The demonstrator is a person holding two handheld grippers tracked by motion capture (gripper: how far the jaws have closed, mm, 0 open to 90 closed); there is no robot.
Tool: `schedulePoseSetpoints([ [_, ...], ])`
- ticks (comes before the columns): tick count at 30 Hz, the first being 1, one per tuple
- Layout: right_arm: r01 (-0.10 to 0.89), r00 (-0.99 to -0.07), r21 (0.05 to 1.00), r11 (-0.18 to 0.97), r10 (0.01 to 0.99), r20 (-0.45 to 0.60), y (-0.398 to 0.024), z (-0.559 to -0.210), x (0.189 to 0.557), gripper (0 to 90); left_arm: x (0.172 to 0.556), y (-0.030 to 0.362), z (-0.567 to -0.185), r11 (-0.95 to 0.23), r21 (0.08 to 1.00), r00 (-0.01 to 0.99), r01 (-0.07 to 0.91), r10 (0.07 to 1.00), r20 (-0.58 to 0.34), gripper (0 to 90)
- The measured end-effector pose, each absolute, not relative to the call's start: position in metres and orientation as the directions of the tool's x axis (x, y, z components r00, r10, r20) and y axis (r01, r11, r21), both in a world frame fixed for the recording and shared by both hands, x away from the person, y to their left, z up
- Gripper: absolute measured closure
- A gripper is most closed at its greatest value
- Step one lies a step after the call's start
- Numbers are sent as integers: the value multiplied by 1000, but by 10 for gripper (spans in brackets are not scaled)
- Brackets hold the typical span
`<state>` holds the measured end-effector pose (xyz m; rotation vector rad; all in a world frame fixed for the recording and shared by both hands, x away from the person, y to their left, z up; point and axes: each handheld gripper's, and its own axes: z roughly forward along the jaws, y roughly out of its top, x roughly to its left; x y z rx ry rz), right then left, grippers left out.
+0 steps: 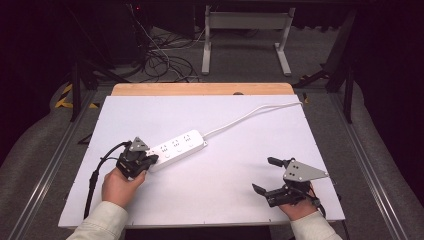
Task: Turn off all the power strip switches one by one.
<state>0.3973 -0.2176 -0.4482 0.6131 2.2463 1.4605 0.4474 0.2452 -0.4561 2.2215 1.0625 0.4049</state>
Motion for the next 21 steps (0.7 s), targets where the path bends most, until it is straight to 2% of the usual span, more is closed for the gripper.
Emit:
schedulePoseSetpoints([
  [17, 141, -828, 922, 360, 554, -89, -218, -447, 396, 44, 447, 244, -454, -459, 674, 625, 579, 780, -5, 900],
  [21, 143, -828, 921, 362, 554, -90, -219, -448, 397, 44, 443, 256, -440, -368, 773, 622, 516, 782, -42, 900],
])
